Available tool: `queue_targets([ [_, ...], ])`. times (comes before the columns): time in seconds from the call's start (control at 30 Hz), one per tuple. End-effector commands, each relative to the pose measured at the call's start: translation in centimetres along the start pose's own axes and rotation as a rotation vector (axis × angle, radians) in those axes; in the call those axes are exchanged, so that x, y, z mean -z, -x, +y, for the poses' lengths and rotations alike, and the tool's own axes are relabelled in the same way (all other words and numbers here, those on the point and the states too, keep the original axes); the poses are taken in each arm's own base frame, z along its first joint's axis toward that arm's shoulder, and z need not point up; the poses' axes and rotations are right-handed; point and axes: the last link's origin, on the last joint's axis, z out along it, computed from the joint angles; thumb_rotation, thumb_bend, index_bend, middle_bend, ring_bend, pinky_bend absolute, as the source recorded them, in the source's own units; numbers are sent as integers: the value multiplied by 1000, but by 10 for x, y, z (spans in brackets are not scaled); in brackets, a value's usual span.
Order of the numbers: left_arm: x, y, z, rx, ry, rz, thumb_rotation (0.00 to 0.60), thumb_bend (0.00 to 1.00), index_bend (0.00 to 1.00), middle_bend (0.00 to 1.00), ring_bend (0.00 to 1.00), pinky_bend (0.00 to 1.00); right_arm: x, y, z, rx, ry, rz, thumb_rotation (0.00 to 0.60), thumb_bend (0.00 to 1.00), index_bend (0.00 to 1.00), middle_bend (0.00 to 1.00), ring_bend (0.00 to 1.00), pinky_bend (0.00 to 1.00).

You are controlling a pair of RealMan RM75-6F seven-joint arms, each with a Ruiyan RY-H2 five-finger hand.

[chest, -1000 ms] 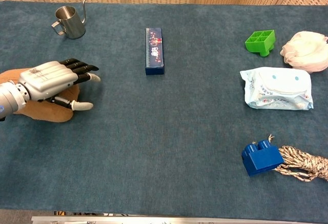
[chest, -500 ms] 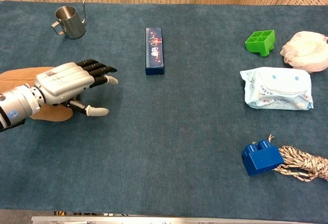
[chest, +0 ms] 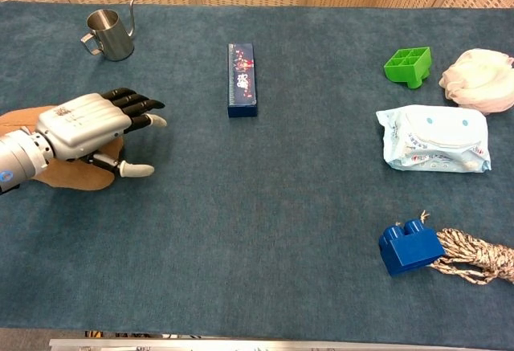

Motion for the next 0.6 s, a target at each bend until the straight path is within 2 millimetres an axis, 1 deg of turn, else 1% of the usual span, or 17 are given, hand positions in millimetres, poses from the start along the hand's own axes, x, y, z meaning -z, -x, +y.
queue_targets([
  [0.03,-3,5,3,-7,7,-10,0,24,130,42,18,0,1,0,0,0,2,1,600,20,202,311,220,313],
  [0.3,-5,4,20,17,47,-10,0,24,131,42,18,0,4,0,3,-6,12,0,600,21,202,311,220,313],
  [0.4,-2,0,25,29,60,-6,0,24,131,42,18,0,5,-1,4,-7,13,6,600,21,202,311,220,313],
  [0.5,1,-6,25,13,63,10,0,24,131,42,18,0,5,-2,4,-7,13,9,600,21,202,311,220,313],
  [0.6,3,-13,20,13,48,21,0,24,131,42,18,0,4,-1,4,-9,10,7,600,21,202,311,220,313],
])
